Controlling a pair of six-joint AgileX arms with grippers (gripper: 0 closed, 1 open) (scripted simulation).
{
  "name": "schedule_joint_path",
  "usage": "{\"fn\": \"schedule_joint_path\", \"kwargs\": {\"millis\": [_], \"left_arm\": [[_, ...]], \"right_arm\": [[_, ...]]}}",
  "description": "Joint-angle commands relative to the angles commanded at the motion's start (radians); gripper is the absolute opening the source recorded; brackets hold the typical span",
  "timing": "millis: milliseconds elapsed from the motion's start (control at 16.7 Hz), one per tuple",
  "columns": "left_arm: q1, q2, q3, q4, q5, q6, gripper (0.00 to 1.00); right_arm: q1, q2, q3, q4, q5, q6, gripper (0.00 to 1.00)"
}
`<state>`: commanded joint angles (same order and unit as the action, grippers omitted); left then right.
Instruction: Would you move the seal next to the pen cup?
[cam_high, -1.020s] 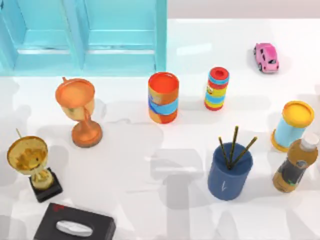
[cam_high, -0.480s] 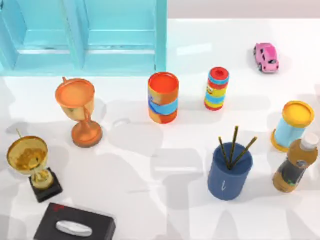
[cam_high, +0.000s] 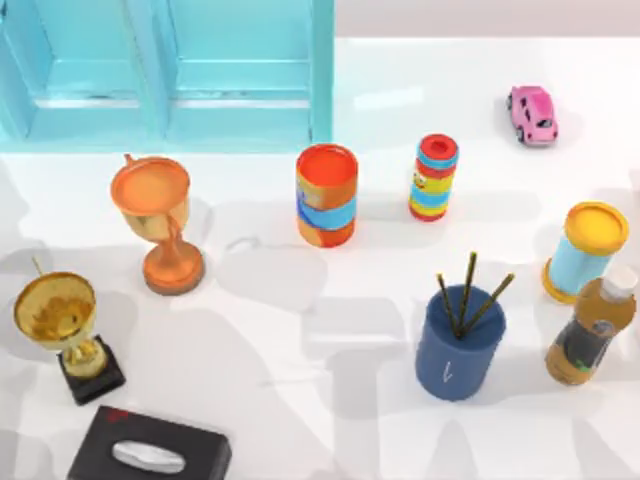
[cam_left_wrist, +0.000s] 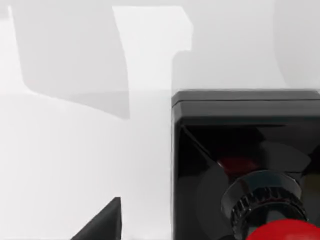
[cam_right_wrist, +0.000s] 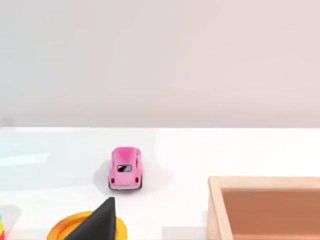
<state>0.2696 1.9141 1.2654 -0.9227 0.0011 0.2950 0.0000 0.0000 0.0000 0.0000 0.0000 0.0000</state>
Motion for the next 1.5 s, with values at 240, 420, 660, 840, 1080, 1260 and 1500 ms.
{"fn": "schedule_joint_path", "kwargs": {"millis": [240,420,660,840,1080,1260,1500], "left_arm": [[0.000,0.000,0.000,0.000,0.000,0.000,0.55],[0.000,0.000,0.000,0.000,0.000,0.000,0.32],[0.000,0.000,0.000,0.000,0.000,0.000,0.02],[0.000,0.000,0.000,0.000,0.000,0.000,0.00],[0.000,0.000,0.000,0.000,0.000,0.000,0.00],[-0.001,-0.002,0.002,-0.001,0.000,0.001,0.00],[0.023,-0.020,0.071,-0.066,0.008,-0.024,0.00]], "right_arm": [[0.000,0.000,0.000,0.000,0.000,0.000,1.00],[0.000,0.000,0.000,0.000,0.000,0.000,1.00],[0.000,0.000,0.000,0.000,0.000,0.000,1.00],[0.000,0.000,0.000,0.000,0.000,0.000,1.00],[0.000,0.000,0.000,0.000,0.000,0.000,1.00],[0.000,0.000,0.000,0.000,0.000,0.000,1.00],[0.000,0.000,0.000,0.000,0.000,0.000,1.00]]}}
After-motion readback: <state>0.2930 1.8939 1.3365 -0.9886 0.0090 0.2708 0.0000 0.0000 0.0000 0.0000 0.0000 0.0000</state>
